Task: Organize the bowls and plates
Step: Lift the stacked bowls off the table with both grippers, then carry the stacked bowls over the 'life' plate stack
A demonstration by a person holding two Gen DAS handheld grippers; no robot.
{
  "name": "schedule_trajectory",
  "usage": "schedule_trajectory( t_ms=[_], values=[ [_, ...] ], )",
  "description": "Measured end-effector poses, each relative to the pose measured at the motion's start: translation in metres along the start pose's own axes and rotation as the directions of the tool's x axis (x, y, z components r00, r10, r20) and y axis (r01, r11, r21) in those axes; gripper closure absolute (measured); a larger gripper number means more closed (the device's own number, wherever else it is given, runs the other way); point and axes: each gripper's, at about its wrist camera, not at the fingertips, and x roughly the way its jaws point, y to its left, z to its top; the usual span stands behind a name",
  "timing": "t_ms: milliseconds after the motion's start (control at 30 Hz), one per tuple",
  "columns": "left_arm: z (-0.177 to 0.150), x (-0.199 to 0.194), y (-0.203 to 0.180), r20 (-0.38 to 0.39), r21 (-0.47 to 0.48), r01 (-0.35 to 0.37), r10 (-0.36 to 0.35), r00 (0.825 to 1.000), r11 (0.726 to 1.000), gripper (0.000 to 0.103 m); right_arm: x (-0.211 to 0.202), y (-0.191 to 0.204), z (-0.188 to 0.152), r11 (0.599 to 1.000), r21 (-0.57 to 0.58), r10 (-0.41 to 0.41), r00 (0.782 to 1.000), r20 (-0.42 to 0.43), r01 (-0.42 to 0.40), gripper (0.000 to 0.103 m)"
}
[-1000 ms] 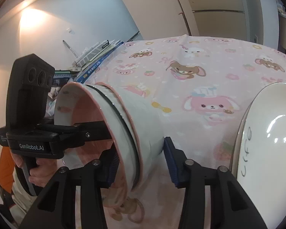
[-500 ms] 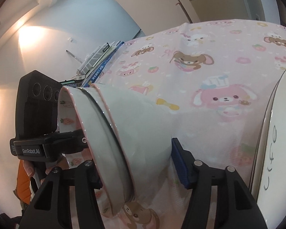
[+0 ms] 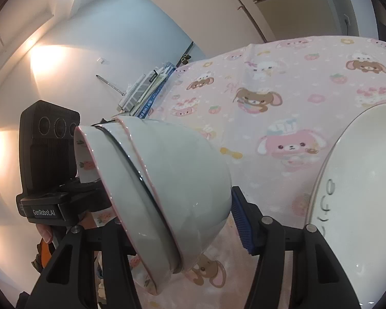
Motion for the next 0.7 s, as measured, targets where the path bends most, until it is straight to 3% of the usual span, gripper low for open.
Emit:
schedule_trajectory(
  t_ms=[267, 700],
  values=[
    [0.01, 0.009, -0.046, -0.006, 0.048, 0.025, -0.024, 1.0, 0.999, 0.043, -0.045, -0.01, 0.003, 1.0, 0.007, -0.024, 0.999, 0.031, 0.024, 0.043],
    [0.008, 0.065, -0.13, -0.064, 0.149, 0.152, -0.144, 0.987, 0.977, 0.043, -0.139, -0.059, -0.019, 0.987, 0.059, -0.157, 0.982, 0.101, 0.152, 0.043]
  ],
)
